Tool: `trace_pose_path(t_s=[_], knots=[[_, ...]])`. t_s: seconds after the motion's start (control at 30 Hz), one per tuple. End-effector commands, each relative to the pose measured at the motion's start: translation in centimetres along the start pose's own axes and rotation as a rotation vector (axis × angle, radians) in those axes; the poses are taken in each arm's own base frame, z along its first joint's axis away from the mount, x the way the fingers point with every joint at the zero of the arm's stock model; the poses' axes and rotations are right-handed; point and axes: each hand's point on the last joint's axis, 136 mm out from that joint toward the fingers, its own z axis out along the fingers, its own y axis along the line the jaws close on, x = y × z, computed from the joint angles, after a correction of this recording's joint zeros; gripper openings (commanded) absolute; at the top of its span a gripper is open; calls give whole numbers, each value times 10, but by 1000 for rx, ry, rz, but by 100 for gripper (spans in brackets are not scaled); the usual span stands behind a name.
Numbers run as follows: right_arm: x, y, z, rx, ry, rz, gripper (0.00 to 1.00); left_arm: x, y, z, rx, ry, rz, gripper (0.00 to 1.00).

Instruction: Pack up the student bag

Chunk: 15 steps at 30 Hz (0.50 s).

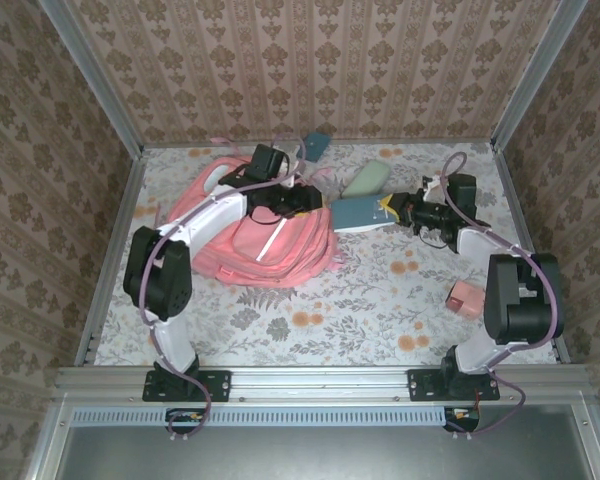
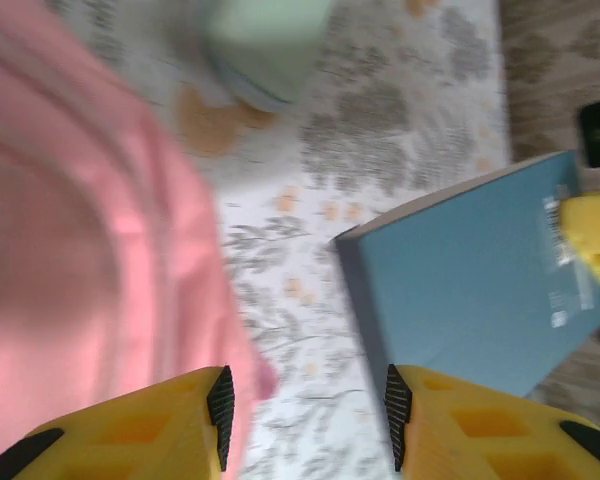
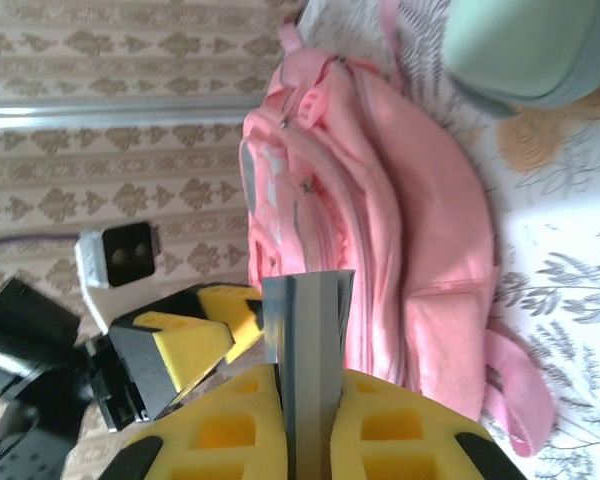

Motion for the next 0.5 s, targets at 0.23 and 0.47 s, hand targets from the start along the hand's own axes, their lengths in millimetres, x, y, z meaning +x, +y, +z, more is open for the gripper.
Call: trace_pose_path(t_s=[0.23,0.47], knots=[[-9,-6,-28,69,-126,-13,0,36,59,-20,-641,124,503,50],[-6,-8,-30,71,-127,-9,0,46,75,-4,-805,185,625,50]])
